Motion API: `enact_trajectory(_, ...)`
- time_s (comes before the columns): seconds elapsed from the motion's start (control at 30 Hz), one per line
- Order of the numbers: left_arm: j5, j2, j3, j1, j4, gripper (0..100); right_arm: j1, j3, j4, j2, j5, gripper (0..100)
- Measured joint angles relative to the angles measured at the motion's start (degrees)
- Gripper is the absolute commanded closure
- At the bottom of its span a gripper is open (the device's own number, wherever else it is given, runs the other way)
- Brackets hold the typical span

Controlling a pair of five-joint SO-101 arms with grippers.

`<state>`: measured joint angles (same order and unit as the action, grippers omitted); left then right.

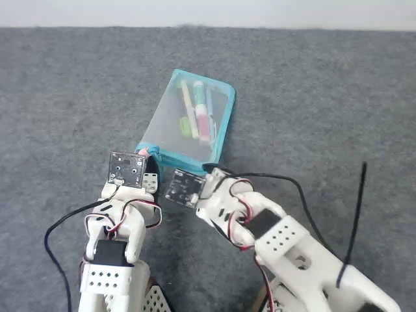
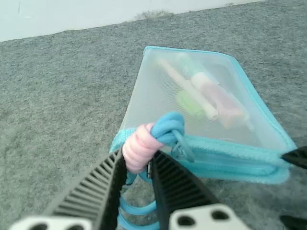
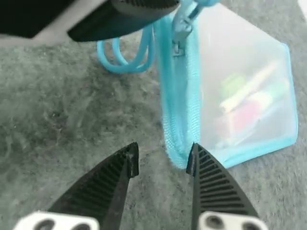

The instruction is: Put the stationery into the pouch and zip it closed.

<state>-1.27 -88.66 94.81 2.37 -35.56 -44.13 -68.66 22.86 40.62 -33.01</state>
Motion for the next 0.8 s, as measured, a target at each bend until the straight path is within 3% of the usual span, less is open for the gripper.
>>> enact_trajectory(0.6,0.0,0.0,0.0,-0.1,0.0,99,5.5,14.4,-8.2,-25.6,-0.7,83.8)
enact_trajectory(0.77,0.0,0.0,0.0,-0.1,0.0,99,7.6,17.8,-8.2,-27.4,-0.7,99.8)
enact_trajectory(0.8,0.0,0.0,0.0,-0.1,0.0,99,8.0,18.1,-8.2,-27.4,-0.7,98.7)
